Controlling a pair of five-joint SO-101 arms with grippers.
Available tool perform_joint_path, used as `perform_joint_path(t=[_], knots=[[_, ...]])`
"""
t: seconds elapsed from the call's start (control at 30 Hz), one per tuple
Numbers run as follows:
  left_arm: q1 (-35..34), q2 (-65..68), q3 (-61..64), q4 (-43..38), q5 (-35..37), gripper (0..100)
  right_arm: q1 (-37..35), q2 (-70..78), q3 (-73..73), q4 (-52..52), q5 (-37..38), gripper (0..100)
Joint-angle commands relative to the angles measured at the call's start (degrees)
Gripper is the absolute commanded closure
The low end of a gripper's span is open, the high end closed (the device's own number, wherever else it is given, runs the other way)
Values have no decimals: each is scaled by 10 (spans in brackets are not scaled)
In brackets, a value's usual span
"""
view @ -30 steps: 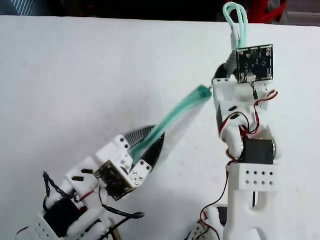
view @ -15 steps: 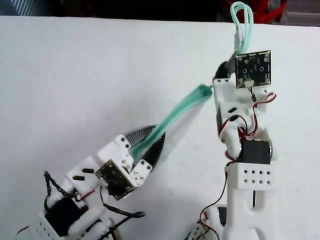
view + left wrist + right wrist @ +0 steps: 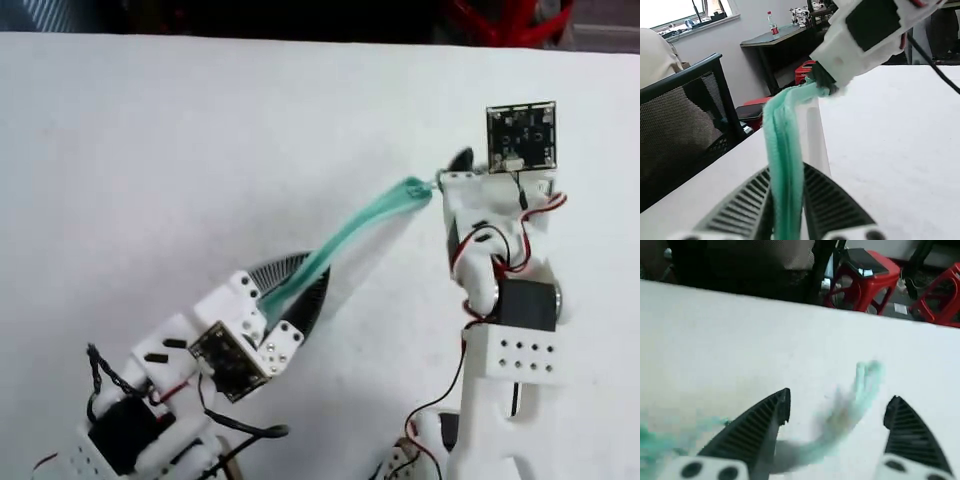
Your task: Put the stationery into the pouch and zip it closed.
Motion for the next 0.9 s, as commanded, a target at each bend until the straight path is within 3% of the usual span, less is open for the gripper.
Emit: perform_joint_path(t=[0.0, 0.17, 0.33, 0.47, 0.6, 0.77, 0.87], knots=[[-44, 4, 37, -69, -8, 977, 19, -7, -58, 87, 4, 698], [-126, 4, 105, -194, -2, 976, 20, -7, -153, 229, 3, 704], [-147, 4, 112, -210, 40, 976, 38, 0, -146, 242, -16, 704], [-149, 7, 94, -207, 41, 976, 34, -6, -25, 174, -85, 704], [-196, 7, 34, -193, 36, 976, 20, -6, 97, 89, -147, 704], [-226, 9, -25, -208, -75, 976, -14, -6, 207, -17, -164, 704], [-236, 55, -33, -267, -144, 976, -20, -6, 242, -55, -164, 704]])
